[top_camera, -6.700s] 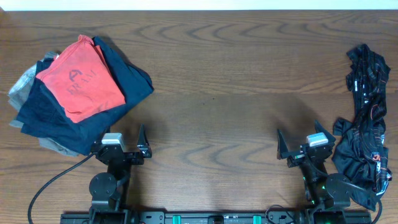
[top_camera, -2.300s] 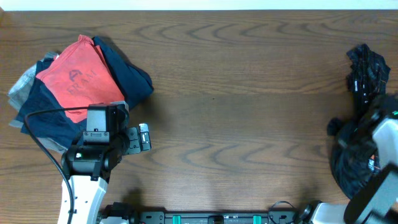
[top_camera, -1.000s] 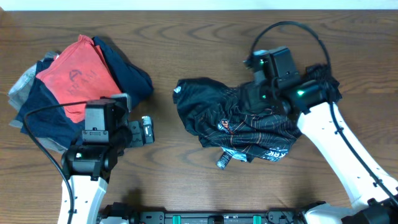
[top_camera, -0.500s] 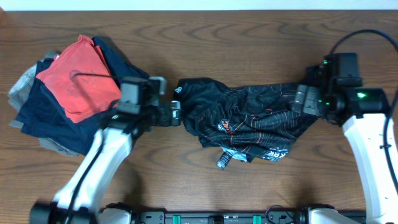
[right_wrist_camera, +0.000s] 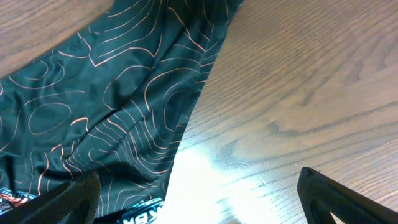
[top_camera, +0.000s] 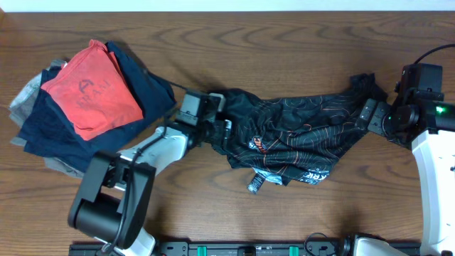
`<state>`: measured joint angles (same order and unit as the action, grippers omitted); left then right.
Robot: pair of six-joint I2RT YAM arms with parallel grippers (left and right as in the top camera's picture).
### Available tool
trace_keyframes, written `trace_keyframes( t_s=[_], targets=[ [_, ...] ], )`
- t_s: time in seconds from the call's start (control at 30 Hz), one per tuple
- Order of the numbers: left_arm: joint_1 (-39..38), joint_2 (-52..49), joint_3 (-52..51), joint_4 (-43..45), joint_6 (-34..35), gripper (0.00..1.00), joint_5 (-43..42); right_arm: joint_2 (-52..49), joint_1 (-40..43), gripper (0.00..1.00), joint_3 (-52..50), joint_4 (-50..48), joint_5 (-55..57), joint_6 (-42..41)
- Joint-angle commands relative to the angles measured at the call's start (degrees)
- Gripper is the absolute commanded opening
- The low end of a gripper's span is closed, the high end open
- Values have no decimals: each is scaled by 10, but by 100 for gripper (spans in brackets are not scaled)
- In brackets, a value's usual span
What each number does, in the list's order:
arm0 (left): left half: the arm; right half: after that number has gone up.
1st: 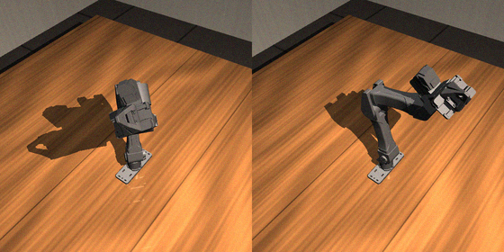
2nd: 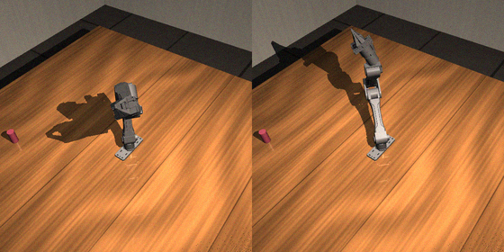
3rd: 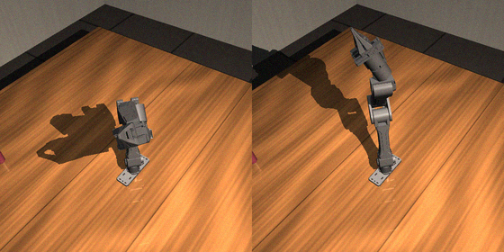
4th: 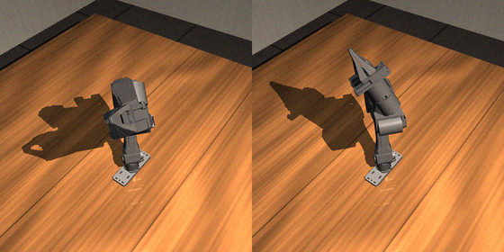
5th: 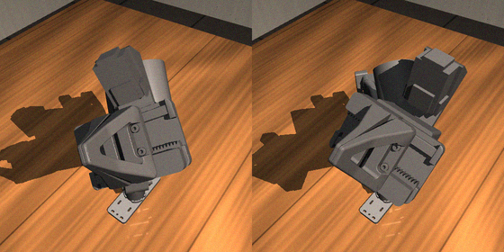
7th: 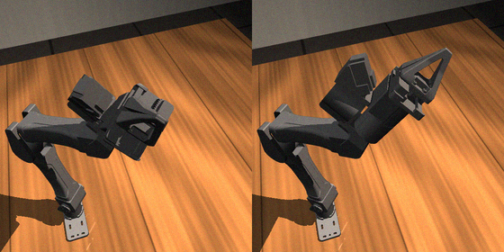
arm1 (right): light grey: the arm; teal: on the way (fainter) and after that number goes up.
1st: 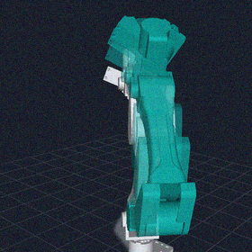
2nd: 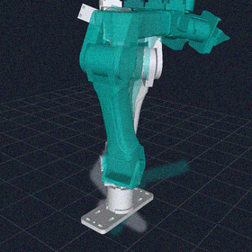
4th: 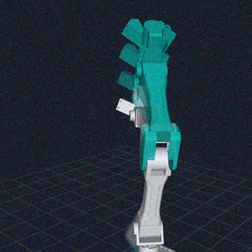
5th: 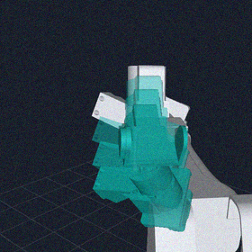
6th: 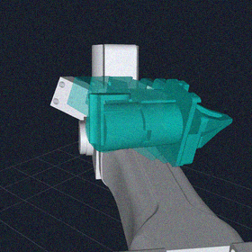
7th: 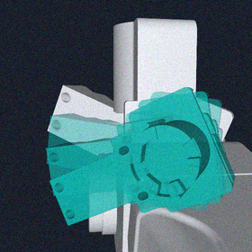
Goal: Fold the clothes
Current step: 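Grasp the garment's left end with the left gripper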
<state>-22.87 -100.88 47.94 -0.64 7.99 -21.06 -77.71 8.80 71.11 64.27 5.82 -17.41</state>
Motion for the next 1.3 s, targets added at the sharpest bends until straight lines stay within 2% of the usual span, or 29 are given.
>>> trace_keyframes(
  t_s=[0.0,0.03,0.07,0.1,0.13,0.27,0.37,0.5,0.53,0.57,0.63,0.67,0.73,0.77,0.97,1.07,1.17,1.27],
  targets=[
    [-32,-17,-1,10,2,57,-3,-7,5,99,0,0,-2,-3],
    [-38,-17,-1,19,2,44,-1,-9,5,99,0,0,-2,-3],
    [-41,-16,0,31,2,24,12,-12,5,99,0,0,-2,-3],
    [-41,-15,1,37,3,10,22,-14,5,99,0,0,-2,-3],
    [-39,-13,5,41,3,6,37,-16,5,99,0,2,-2,-3],
    [-13,9,50,35,3,6,87,-18,5,99,-1,4,0,-3],
    [16,28,103,35,9,6,87,-18,6,99,-1,-1,0,-3],
    [64,36,187,39,66,6,103,-19,6,99,-1,-16,0,-3],
    [77,35,202,40,83,11,118,-20,6,99,-1,-17,-1,-3],
    [87,34,212,42,94,36,128,-22,6,99,-1,-17,-1,-3],
    [102,33,216,42,107,77,129,-26,6,99,-2,-17,-1,-3],
    [107,31,216,23,108,87,123,-29,6,99,-4,-17,-1,-3],
    [108,30,216,-26,108,93,117,-34,6,99,-9,-17,-1,-3],
    [106,30,216,-64,108,100,107,-37,6,99,-11,-17,-1,-3],
    [69,30,213,-310,108,98,-11,-56,6,99,-28,-17,-1,-3],
    [32,30,201,-372,108,98,-15,-57,6,99,-30,-17,-1,-3],
    [-10,25,185,-372,125,98,-14,-57,6,99,-30,-17,-1,-3],
    [-54,17,158,-314,177,98,-14,-57,6,99,-30,-15,-1,-3]
  ],
)
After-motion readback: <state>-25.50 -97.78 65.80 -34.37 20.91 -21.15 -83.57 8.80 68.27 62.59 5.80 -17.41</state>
